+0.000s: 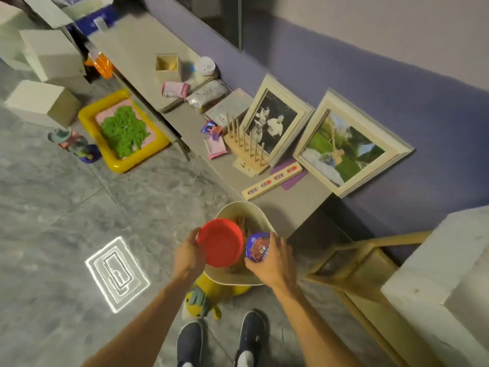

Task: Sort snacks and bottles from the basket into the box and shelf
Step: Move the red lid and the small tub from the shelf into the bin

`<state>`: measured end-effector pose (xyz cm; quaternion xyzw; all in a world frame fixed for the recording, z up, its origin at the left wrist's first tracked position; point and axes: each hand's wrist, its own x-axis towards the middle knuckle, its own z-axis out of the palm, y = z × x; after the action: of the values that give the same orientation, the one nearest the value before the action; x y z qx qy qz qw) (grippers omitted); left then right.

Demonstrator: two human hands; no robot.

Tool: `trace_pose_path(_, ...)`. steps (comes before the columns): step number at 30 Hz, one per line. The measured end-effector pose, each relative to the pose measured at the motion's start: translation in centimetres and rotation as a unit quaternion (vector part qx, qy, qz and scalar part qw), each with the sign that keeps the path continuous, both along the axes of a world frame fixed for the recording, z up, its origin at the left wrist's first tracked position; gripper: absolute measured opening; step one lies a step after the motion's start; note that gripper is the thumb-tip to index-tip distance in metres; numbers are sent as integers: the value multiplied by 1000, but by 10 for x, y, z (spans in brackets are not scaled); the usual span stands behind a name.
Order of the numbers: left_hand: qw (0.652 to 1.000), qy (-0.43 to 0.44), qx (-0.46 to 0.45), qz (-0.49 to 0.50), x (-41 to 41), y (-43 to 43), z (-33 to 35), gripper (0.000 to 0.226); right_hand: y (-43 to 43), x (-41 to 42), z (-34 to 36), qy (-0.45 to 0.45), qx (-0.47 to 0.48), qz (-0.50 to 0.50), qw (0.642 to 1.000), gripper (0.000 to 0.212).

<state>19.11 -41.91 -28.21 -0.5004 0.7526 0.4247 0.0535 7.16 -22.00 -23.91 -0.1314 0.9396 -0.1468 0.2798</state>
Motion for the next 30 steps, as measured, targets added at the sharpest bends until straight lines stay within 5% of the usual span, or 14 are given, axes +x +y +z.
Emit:
trace_pose_path(7, 998, -26, -40, -34, -5, 6, -53, 46, -8, 7, -66, 26, 45, 20, 998, 118)
trace_pose_path(15, 995, -28, -69, -73, -4, 14, -28, 41, -8, 22, -49, 35, 57, 47, 997, 117)
trace_pose_path(24, 978, -15, -121, -170, -10, 1, 95, 69, 6, -4, 71, 53, 9, 15, 998, 115)
trace_pose_path(30, 934, 40, -256, -245, -20, -10, 229, 88, 19, -13, 198, 129, -19, -18, 991, 119)
